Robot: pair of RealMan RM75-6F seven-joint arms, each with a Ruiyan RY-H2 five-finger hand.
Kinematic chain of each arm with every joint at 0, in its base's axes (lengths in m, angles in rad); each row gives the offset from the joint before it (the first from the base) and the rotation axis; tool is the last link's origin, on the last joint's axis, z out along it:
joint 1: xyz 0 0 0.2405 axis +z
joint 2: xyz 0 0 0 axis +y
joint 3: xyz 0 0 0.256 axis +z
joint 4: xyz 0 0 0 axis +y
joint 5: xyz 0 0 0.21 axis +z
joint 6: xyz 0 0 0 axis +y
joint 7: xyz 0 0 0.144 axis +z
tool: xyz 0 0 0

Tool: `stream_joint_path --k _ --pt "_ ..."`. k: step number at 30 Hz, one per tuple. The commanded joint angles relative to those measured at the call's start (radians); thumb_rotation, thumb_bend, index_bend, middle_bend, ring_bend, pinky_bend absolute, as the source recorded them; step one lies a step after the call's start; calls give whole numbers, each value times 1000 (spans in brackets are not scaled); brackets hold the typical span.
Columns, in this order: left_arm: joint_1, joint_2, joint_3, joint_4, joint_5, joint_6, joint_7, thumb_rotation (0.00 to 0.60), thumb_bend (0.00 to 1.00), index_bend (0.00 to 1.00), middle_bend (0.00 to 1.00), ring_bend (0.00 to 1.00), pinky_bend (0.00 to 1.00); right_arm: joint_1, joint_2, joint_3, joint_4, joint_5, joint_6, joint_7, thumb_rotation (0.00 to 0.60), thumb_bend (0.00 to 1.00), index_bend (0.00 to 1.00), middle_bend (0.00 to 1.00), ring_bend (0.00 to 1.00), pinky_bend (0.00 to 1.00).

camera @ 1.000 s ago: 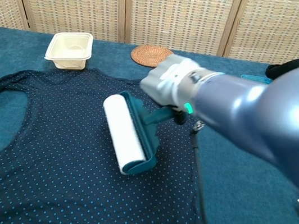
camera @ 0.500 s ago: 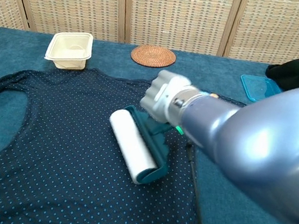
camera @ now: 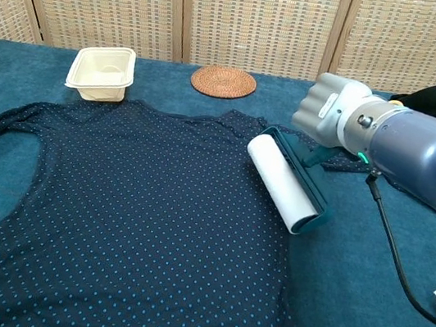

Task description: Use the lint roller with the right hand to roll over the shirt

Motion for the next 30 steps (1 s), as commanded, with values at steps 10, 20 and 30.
stream_joint_path --k 10,20,30 --pt "2 4 0 6 -4 0 -16 600 0 0 0 0 0 75 -124 35 1 -2 -5 -104 600 692 728 1000 1000 1000" --pt "-4 1 2 15 -8 -13 -21 600 0 0 0 0 0 167 -243 83 -12 20 21 -226 600 691 728 1000 1000 1000" --pt "-5 0 4 17 -6 -15 -23 600 0 0 0 0 0 175 -266 71 -20 10 27 -225 600 691 728 1000 1000 1000"
